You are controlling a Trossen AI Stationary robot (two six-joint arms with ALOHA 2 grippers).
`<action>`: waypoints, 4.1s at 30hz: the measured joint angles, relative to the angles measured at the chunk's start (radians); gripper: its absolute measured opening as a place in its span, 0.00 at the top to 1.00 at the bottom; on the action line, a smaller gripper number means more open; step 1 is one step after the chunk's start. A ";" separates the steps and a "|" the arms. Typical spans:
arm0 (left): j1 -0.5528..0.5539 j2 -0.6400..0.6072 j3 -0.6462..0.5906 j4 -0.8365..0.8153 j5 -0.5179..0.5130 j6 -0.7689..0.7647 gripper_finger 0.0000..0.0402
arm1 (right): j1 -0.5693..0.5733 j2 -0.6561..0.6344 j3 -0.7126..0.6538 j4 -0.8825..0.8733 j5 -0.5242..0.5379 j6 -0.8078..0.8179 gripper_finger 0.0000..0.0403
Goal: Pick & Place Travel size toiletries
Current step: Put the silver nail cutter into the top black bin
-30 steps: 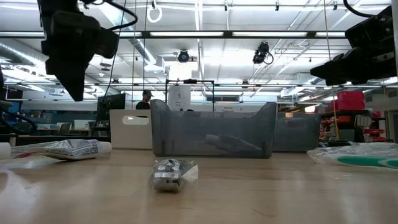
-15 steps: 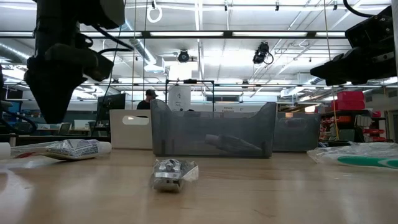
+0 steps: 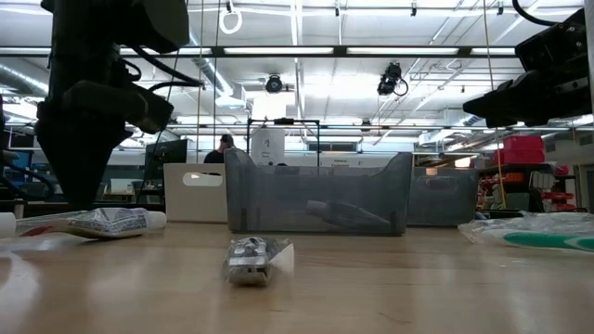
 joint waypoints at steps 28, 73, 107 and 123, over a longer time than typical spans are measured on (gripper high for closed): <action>0.003 0.048 -0.048 0.066 0.017 0.063 0.49 | 0.000 0.024 0.000 0.000 0.000 0.000 0.97; 0.003 0.043 -0.039 0.097 0.067 0.166 0.82 | 0.000 0.024 0.000 0.000 0.000 0.000 0.97; 0.164 0.041 0.532 -0.394 -0.096 0.826 0.82 | 0.000 0.024 0.000 0.000 0.000 -0.030 0.97; 0.374 0.041 0.679 -0.123 -0.010 1.096 0.83 | 0.000 0.024 0.000 0.014 0.020 -0.007 0.97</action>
